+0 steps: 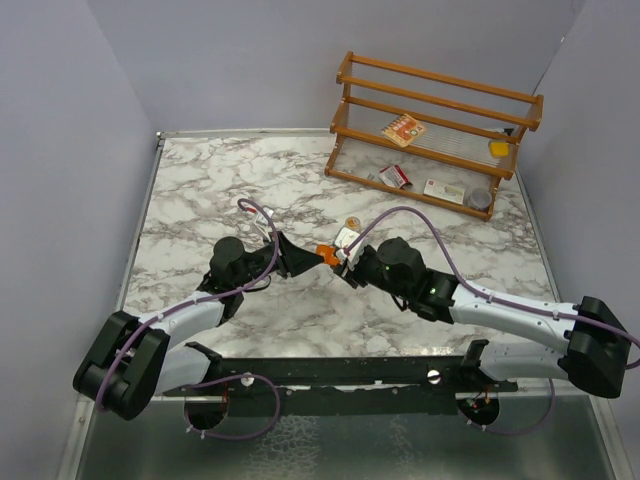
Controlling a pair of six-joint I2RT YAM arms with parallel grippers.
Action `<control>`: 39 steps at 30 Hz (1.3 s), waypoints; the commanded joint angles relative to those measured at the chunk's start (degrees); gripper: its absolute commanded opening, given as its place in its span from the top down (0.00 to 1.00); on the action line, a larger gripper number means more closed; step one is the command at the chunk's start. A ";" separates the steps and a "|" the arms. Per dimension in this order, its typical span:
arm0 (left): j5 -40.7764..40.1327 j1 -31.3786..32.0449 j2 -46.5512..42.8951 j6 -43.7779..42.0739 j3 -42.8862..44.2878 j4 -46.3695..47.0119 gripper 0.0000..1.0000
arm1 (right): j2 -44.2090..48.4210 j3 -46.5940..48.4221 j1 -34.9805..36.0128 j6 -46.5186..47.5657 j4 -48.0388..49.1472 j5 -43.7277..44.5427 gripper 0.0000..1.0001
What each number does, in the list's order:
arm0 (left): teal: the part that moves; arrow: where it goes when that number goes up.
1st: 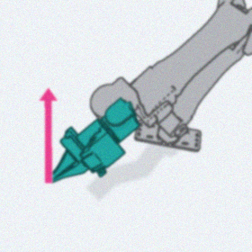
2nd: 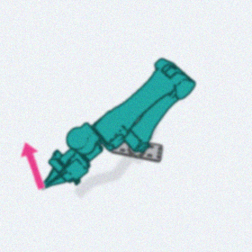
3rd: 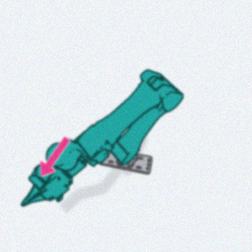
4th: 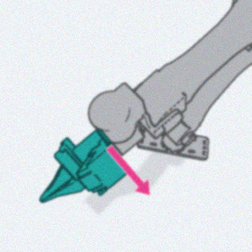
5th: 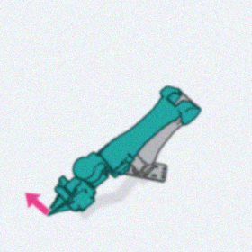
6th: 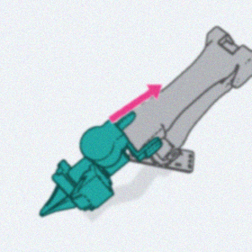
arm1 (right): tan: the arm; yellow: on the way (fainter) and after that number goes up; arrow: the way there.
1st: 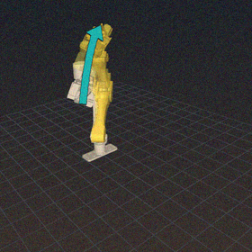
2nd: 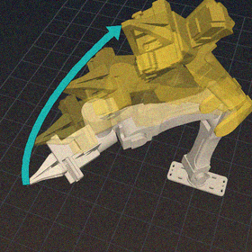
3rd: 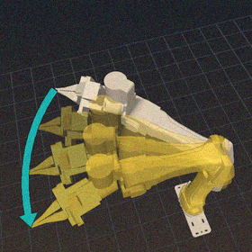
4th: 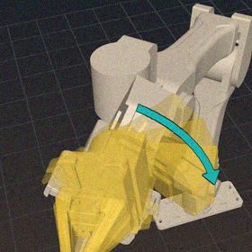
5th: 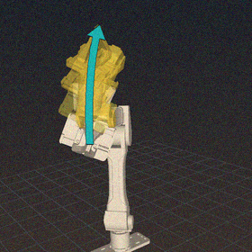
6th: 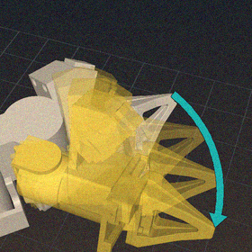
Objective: Sort the pills into containers
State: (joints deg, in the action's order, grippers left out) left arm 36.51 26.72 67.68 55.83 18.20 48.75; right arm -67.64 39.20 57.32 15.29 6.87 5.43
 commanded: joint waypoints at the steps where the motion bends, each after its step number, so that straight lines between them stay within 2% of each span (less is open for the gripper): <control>1: 1.35 0.17 -0.80 -0.91 -0.17 1.14 1.00 | 0.51 0.20 -0.02 -0.79 1.95 -3.23 0.61; 4: 1.52 0.17 -0.95 -1.16 -1.06 1.03 1.00 | 1.58 1.16 -0.04 -0.91 1.39 -3.45 0.61; 7: 1.54 0.17 -1.55 -1.17 -1.72 0.99 1.00 | 2.07 2.41 -0.04 -0.84 -0.13 -1.58 0.35; 11: 1.96 0.18 -2.49 -1.34 -1.89 0.81 1.00 | 1.49 2.84 -0.02 -0.04 -1.30 1.10 0.27; 31: 1.94 0.17 -2.95 -1.70 -0.14 -1.44 1.00 | 1.51 2.80 -0.02 -0.96 -4.68 -5.50 0.29; 39: 2.16 0.18 -3.71 -1.13 -0.61 -1.72 1.00 | -0.43 2.98 -0.03 -0.70 -3.89 -4.70 0.29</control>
State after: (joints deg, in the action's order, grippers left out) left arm 37.08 26.74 65.60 54.89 16.49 46.83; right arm -67.29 40.86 57.32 14.72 2.94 1.78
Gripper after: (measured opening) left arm 0.298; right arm 0.712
